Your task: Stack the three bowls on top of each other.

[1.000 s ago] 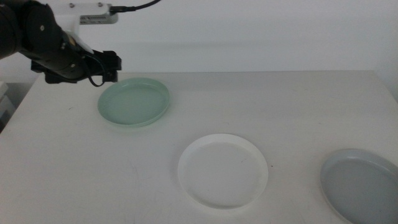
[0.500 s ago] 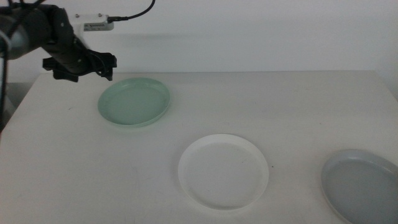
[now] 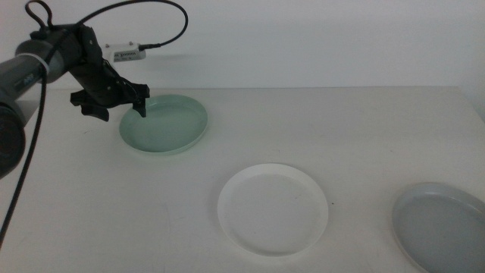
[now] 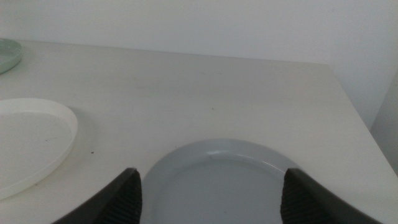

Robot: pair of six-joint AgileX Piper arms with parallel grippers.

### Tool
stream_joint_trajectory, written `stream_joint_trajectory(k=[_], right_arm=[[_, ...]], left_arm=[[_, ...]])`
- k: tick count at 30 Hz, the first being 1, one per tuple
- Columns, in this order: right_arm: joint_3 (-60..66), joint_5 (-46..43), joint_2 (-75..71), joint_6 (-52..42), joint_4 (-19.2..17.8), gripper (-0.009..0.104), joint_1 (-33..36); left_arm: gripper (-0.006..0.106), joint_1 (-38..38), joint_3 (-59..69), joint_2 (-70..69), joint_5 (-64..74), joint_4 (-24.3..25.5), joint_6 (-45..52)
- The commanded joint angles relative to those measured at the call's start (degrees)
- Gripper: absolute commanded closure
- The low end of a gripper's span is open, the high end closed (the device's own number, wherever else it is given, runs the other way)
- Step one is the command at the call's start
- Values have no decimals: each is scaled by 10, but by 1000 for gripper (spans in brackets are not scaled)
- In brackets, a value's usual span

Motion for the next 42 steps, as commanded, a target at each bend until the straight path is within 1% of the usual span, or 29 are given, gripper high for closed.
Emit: stream_joint_trajectory(k=[1,2,4,9,12,14,16,17,22,28,31,36,42], right_arm=[[-16,-44,-15,-7,-5,38,-4],[-16,-44,-15,-7,-5,38,-4],[-16,-44,-15,-7,-5,38,-4],[-16,-44,-15,-7,-5,38,-4],[-16,-44,-15,-7,-5,38,-4],[-16,-44,-15,-7,-5,38,-4],[-16,-44,-15,-7,-5,38,-4],[-16,-44,-15,-7,-5,38,-4],[-16,-44,-15,-7,-5,38,-4],[-16,-44,-15,-7,-5,38,-4],[-16,-44,-15,-7,-5,38,-4],[-16,-44,-15,-7,-5,38,-4],[-16,-44,-15,-7,-5,38,-4]], left_arm=[[-3,1,-22,-31,-19,-13,-1],[-2,1,-22,-29,-19,-13,-1],[5,1,-22,-21,-17,-13,-1],[32,1,-22,-12,-16,-19,-1],[53,1,-22,-9,-13,-18,-3],[72,1,-22,-9,-10,-18,-5],[94,1,-25,-10,-1,-18,-5],[100,1,-29,-10,8,-18,-5],[101,13,-72,-18,102,-14,-8],[101,22,-40,-100,132,-18,-9],[101,19,23,-171,121,-27,0],[101,4,173,-301,54,-28,2],[101,-52,340,-447,-20,-37,-26]])
